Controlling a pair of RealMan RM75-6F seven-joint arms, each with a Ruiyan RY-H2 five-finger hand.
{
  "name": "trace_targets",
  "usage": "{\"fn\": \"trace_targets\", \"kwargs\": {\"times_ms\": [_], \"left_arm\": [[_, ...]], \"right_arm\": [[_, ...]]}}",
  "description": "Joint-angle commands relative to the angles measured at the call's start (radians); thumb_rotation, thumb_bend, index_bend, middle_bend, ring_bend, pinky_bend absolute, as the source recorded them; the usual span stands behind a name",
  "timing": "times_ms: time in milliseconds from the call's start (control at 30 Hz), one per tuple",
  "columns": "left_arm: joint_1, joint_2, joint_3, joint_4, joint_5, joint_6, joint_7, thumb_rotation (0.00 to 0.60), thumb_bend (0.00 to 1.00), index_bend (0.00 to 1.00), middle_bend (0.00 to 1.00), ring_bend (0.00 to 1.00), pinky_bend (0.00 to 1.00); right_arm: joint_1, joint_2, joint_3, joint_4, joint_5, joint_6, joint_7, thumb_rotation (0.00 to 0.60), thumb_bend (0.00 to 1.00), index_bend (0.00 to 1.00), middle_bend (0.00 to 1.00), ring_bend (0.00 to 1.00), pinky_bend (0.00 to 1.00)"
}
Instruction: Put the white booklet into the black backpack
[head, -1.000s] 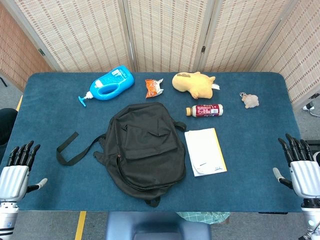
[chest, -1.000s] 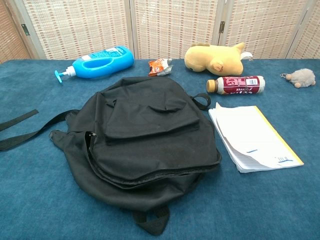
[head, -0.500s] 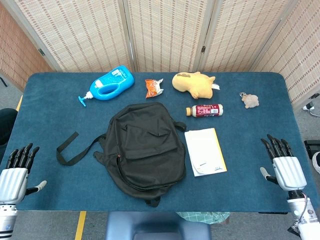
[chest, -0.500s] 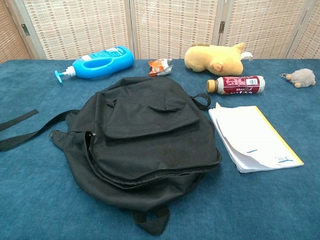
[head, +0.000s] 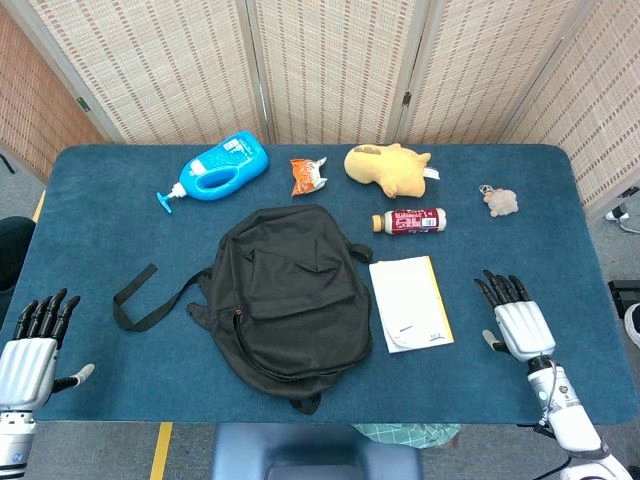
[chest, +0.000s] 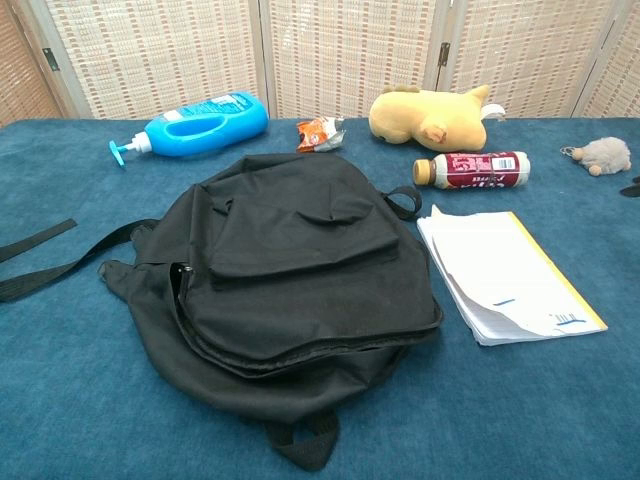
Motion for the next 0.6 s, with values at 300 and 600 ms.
{"fn": "trace_targets", "kwargs": {"times_ms": [300, 600], "left_arm": [[0.0, 0.0, 0.001, -0.01, -0.003, -0.006, 0.01, 0.6, 0.12, 0.03, 0.04, 0.06, 0.0], [-0.006, -0.001, -0.001, -0.015, -0.006, -0.016, 0.016, 0.6, 0.12, 0.03, 0.04, 0.06, 0.0]], "right_arm": [[0.056, -0.095, -0.017, 0.125, -0.017, -0.052, 0.038, 0.6, 0.34, 0.0, 0.02, 0.03, 0.0], [0.08, -0.123, -0.034, 0.152, -0.025, -0.077, 0.032, 0.6, 0.34, 0.0, 0.02, 0.03, 0.0]]}}
